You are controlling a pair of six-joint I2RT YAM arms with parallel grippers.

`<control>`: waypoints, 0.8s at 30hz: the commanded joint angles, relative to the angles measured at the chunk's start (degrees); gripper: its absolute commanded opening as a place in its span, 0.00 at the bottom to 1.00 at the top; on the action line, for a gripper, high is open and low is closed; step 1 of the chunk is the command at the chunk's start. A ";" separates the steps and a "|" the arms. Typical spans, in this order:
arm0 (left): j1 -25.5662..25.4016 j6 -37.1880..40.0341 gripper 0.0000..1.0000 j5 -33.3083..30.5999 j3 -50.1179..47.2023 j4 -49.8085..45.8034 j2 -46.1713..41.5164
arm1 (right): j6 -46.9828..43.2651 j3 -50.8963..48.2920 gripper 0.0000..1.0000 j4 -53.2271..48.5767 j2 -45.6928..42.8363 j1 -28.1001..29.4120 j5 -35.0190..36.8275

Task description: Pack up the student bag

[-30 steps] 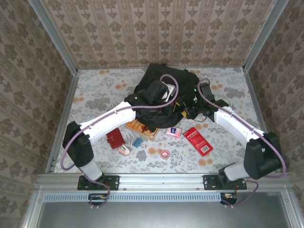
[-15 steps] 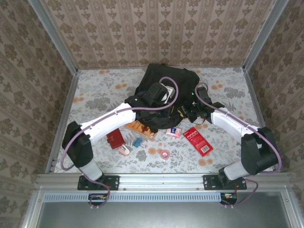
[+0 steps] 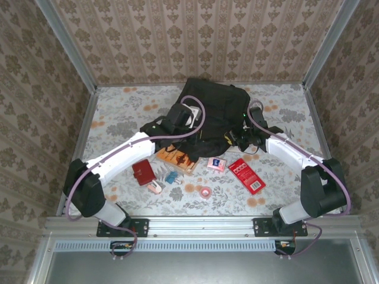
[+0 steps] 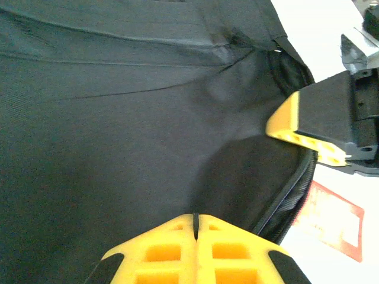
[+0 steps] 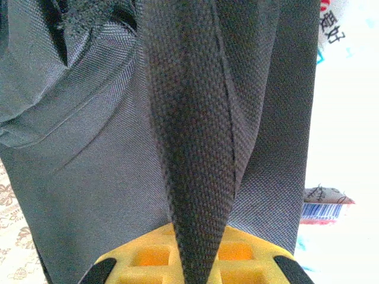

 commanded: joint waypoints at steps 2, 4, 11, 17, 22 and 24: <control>2.88 -0.65 0.00 -2.49 -1.65 0.00 -4.86 | -2.95 -0.90 0.00 -5.15 -0.21 -2.91 5.36; 3.89 -1.21 0.00 -2.52 -2.37 -0.20 -5.68 | -3.86 -0.76 0.00 -5.62 -0.36 -3.43 5.63; 7.54 -2.27 0.00 -1.68 -4.38 -0.60 -7.65 | -10.43 1.56 0.00 -8.77 -0.87 -5.34 7.08; 8.87 -1.32 0.00 -2.23 -2.95 -0.98 -6.71 | -22.68 7.96 0.00 -16.15 -0.52 -6.06 11.10; 5.79 -0.93 0.00 0.09 1.15 0.09 -3.15 | -28.88 13.53 0.37 -16.93 1.78 -5.98 7.76; 4.49 -2.28 0.00 2.34 2.96 1.33 -0.92 | -30.79 17.61 0.44 -19.80 3.65 -5.98 8.59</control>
